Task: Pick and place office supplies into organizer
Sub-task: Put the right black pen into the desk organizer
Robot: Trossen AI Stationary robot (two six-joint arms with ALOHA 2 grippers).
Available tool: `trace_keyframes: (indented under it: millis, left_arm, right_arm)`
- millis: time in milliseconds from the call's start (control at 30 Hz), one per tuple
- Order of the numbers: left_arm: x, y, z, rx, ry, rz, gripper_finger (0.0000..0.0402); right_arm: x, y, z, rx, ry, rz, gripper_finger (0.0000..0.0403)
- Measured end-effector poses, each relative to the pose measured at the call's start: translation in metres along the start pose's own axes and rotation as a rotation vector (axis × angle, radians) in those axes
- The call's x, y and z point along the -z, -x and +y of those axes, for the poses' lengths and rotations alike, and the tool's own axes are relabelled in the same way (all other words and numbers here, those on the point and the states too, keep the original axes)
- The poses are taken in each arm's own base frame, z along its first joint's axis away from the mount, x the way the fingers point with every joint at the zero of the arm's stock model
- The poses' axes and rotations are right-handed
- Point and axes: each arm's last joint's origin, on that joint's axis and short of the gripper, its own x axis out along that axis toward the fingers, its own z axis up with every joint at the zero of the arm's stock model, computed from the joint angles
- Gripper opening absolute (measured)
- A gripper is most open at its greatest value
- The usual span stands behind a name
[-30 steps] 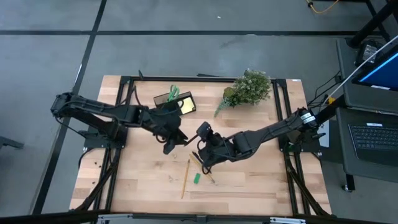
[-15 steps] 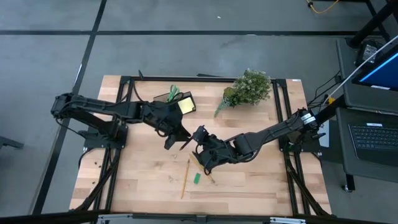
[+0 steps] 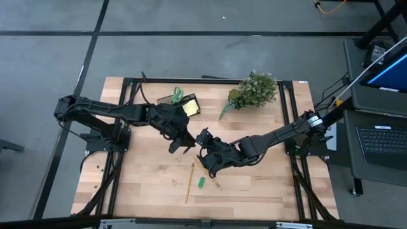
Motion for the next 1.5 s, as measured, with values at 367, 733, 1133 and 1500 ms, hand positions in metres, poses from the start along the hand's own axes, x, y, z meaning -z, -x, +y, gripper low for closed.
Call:
trace_keyframes:
  millis: [367, 733, 1133, 1500]
  left_arm:
    - [0.002, 0.0, 0.003, -0.04, -0.114, 0.007, 0.0032]
    - [-0.001, 0.001, 0.006, -0.185, -0.337, -0.043, 0.0022]
    - [-0.016, 0.013, 0.026, -0.332, -0.414, -0.114, 0.0022]
    - [-0.035, 0.027, 0.042, -0.483, -0.567, -0.254, 0.0022]
  right_arm:
    - [-0.001, 0.001, 0.0, -0.002, -0.004, -0.006, 0.0021]
    - [0.0, 0.0, -0.001, 0.006, -0.173, 0.0, 0.0021]
    - [-0.001, 0.003, 0.002, -0.01, -0.351, 0.003, 0.0008]
    - [0.003, 0.005, 0.019, -0.237, -0.668, -0.001, 0.0004]
